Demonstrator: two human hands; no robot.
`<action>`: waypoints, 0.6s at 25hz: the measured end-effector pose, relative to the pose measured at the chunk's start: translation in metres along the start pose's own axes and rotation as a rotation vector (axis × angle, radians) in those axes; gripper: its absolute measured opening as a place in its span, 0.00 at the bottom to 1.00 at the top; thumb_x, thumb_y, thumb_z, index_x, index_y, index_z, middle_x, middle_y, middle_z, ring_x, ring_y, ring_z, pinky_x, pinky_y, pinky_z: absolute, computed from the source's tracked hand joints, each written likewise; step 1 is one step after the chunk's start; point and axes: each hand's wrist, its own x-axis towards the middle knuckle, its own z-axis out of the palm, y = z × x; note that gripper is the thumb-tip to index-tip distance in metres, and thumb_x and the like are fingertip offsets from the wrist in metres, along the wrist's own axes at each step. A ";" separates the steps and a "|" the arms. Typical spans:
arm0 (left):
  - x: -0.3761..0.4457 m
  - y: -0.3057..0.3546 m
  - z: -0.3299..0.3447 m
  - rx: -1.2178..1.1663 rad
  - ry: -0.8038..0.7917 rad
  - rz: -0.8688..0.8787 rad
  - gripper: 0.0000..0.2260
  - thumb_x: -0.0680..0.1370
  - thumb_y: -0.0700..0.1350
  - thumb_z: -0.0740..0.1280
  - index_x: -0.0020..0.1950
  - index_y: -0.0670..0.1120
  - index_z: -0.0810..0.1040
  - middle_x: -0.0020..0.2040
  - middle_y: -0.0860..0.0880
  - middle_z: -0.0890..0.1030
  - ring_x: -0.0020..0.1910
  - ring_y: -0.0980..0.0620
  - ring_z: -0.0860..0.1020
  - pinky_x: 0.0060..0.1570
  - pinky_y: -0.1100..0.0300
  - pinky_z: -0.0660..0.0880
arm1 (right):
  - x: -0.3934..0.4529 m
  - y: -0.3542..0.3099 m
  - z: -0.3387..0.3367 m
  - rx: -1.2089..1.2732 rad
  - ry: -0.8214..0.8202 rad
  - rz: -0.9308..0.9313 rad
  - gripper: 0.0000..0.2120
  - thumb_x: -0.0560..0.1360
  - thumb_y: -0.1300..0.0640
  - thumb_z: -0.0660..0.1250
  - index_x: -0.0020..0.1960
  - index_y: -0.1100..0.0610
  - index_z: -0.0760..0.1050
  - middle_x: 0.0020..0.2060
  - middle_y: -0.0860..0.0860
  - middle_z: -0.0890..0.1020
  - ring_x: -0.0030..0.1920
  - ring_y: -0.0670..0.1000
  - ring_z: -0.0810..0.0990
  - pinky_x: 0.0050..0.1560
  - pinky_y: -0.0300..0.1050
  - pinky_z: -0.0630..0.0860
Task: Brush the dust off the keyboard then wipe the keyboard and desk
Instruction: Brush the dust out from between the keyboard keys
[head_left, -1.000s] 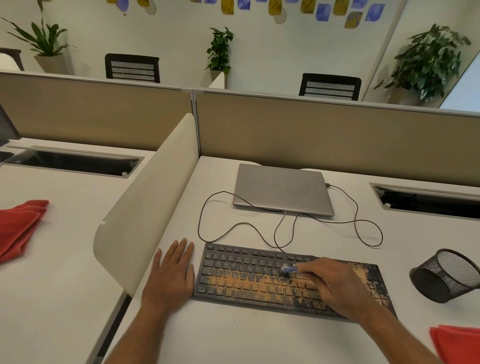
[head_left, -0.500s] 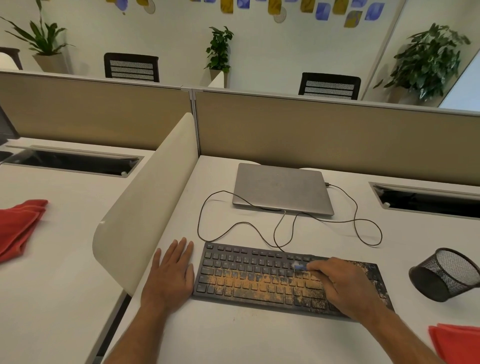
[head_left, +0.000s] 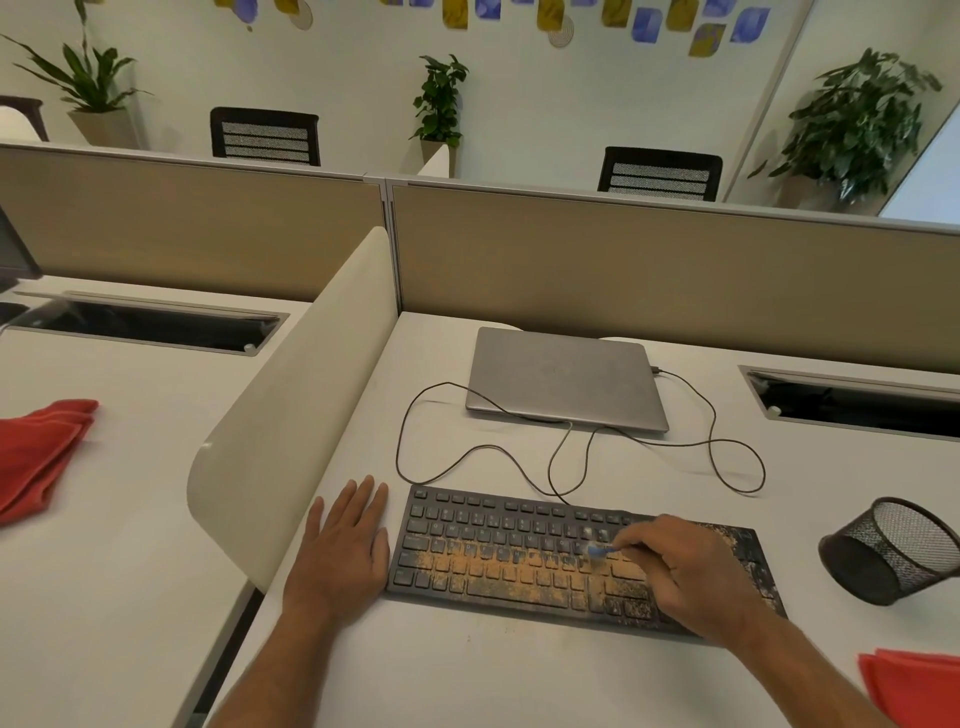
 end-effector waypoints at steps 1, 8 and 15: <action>0.000 0.000 0.000 0.002 0.001 0.000 0.32 0.78 0.57 0.39 0.82 0.51 0.54 0.82 0.53 0.53 0.80 0.55 0.47 0.78 0.50 0.40 | 0.001 -0.001 -0.001 -0.006 0.018 0.014 0.08 0.75 0.52 0.64 0.51 0.49 0.79 0.37 0.42 0.80 0.35 0.42 0.76 0.31 0.40 0.76; 0.000 -0.001 0.001 -0.001 0.007 -0.002 0.31 0.79 0.56 0.40 0.82 0.50 0.55 0.81 0.53 0.54 0.81 0.54 0.49 0.78 0.50 0.40 | 0.001 -0.002 0.000 -0.027 0.008 -0.002 0.09 0.75 0.51 0.62 0.50 0.50 0.80 0.36 0.43 0.80 0.34 0.43 0.75 0.29 0.41 0.75; 0.000 -0.001 0.000 0.018 -0.013 -0.001 0.32 0.78 0.57 0.38 0.82 0.51 0.51 0.82 0.54 0.50 0.81 0.55 0.45 0.77 0.51 0.37 | 0.002 0.001 -0.007 -0.071 -0.014 -0.006 0.06 0.72 0.55 0.66 0.49 0.47 0.77 0.34 0.43 0.79 0.33 0.44 0.75 0.28 0.43 0.76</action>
